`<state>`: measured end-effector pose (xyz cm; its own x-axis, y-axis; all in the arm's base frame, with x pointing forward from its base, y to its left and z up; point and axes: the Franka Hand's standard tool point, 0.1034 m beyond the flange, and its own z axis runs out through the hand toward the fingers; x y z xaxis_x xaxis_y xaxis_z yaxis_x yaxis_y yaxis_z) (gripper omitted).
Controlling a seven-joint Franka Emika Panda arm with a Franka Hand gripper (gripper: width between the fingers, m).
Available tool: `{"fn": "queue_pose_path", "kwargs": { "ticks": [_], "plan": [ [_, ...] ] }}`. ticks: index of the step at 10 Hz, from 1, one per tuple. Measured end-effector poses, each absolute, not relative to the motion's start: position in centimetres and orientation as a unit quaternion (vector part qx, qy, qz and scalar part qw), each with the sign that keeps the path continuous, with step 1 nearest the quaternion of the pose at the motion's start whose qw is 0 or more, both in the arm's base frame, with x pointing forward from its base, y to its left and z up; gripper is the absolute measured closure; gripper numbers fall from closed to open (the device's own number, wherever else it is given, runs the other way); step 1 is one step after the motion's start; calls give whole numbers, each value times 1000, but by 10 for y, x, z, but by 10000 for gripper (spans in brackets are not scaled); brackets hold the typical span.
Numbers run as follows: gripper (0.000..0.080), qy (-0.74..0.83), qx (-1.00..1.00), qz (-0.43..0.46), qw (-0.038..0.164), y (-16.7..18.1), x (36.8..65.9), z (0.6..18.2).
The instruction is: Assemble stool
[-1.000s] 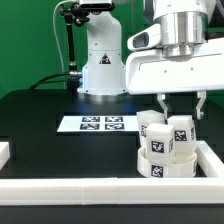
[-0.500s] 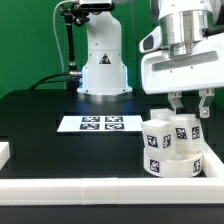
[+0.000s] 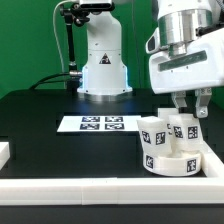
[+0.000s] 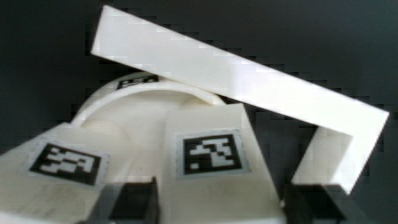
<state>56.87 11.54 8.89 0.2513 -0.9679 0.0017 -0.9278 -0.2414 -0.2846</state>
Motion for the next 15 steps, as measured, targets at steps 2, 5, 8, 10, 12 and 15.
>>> {"fn": "queue_pose_path", "kwargs": {
  "ticks": [2,5,8,10,12,15],
  "plan": [
    [462,675,-722,-74,132,110,571,89],
    [462,744,-646,-59,158,103,577,86],
    [461,803,-566,-67,176,98,587,86],
    [457,815,-548,-66,177,100,587,87],
    [287,806,-568,-48,160,111,588,91],
    [158,775,-607,-60,167,109,597,115]
  ]
}}
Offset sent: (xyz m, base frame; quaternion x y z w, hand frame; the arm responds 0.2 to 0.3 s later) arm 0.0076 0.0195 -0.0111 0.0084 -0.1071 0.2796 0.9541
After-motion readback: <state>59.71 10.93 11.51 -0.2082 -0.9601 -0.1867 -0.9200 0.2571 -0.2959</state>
